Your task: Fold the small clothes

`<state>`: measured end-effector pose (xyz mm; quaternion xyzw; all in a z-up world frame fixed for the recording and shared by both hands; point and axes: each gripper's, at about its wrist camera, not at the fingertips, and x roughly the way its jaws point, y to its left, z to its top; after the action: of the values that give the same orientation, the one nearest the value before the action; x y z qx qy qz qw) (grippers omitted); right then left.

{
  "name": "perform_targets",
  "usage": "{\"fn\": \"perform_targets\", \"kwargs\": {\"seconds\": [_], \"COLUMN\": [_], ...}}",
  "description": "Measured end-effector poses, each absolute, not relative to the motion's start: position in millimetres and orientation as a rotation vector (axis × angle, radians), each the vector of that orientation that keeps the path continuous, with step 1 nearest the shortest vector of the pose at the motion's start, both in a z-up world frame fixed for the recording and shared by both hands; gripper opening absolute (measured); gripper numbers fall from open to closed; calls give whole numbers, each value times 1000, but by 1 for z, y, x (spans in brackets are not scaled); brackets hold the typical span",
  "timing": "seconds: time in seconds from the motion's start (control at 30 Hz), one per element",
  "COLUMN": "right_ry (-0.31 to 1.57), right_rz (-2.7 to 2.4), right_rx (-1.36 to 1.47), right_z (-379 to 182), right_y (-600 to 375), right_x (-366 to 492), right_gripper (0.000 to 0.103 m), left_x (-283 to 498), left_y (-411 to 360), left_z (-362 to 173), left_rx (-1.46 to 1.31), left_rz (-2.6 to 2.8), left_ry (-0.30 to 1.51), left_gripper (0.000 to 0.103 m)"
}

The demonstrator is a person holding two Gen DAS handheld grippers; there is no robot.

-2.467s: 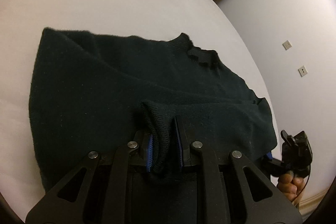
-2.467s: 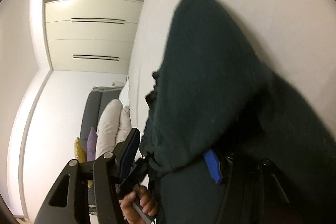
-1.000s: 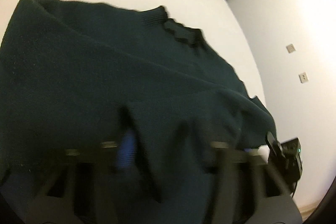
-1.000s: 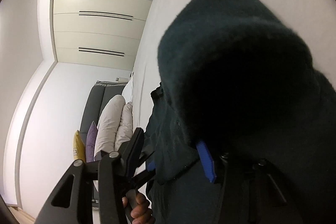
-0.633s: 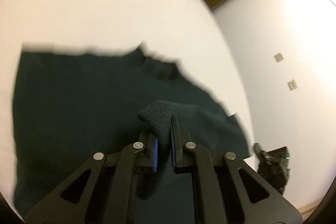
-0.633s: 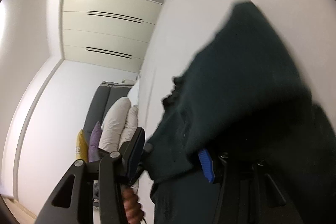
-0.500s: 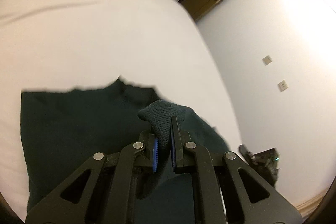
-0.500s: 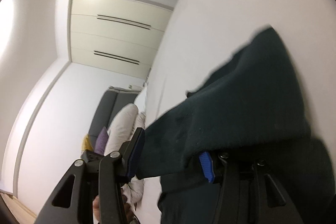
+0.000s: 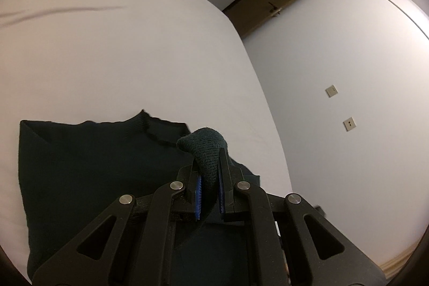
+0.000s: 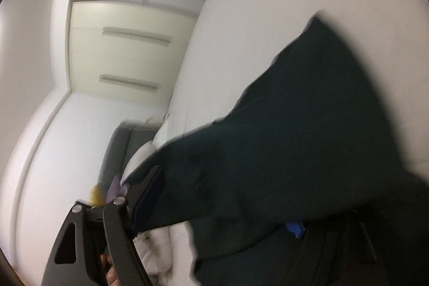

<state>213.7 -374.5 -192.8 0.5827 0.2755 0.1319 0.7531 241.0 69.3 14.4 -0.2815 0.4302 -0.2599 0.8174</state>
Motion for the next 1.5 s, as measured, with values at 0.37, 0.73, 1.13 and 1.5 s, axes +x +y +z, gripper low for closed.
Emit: {"fn": "perform_targets", "kwargs": {"seconds": [0.37, 0.73, 1.13, 1.5], "right_ry": [673, 706, 726, 685], "right_rz": [202, 123, 49, 30], "right_rx": [1242, 1266, 1316, 1064], "right_z": [-217, -221, -227, -158], "right_y": [-398, -407, -418, -403], "right_x": [175, 184, 170, 150], "right_gripper": [75, 48, 31, 38], "left_x": [248, 249, 264, 229], "left_y": [82, 118, 113, 77], "left_z": [-73, -154, -142, -52], "left_rx": [-594, -655, -608, -197], "left_rz": [-459, -383, -402, -312], "left_ry": [1025, 1169, 1175, 941], "left_gripper": [8, 9, 13, 14]}}
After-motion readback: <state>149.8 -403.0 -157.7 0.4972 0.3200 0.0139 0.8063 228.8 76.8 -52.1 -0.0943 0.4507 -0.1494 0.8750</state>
